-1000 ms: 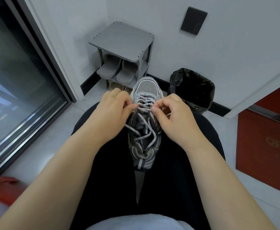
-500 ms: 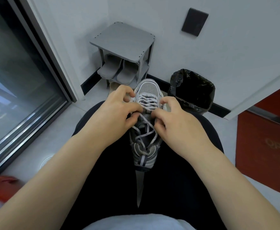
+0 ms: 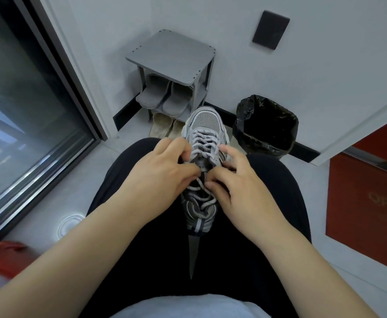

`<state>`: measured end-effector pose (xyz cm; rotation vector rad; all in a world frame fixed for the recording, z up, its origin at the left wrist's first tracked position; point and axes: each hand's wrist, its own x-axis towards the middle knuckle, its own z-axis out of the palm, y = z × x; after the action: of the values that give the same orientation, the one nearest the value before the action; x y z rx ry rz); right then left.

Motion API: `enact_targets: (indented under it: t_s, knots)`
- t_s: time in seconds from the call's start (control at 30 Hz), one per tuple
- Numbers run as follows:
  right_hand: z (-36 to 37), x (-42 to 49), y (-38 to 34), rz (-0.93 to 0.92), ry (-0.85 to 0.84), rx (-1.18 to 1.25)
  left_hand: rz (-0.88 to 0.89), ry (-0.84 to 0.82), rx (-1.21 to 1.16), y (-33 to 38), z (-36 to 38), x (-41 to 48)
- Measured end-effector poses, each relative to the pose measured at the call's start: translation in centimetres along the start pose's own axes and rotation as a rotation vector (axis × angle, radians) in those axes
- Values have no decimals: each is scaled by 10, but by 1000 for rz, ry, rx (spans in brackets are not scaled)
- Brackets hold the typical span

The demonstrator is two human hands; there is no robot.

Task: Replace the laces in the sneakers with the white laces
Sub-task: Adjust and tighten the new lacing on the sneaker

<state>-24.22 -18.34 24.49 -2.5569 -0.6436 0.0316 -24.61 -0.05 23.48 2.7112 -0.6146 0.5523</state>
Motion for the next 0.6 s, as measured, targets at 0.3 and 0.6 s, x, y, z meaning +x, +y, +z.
enact_targets:
  t_s: [0.3, 0.6]
  knots:
    - [-11, 9, -10, 85, 157, 134, -376, 20, -230, 4, -2, 20]
    - [-10, 19, -6, 162, 175, 122, -449, 54, -346, 4, 1, 17]
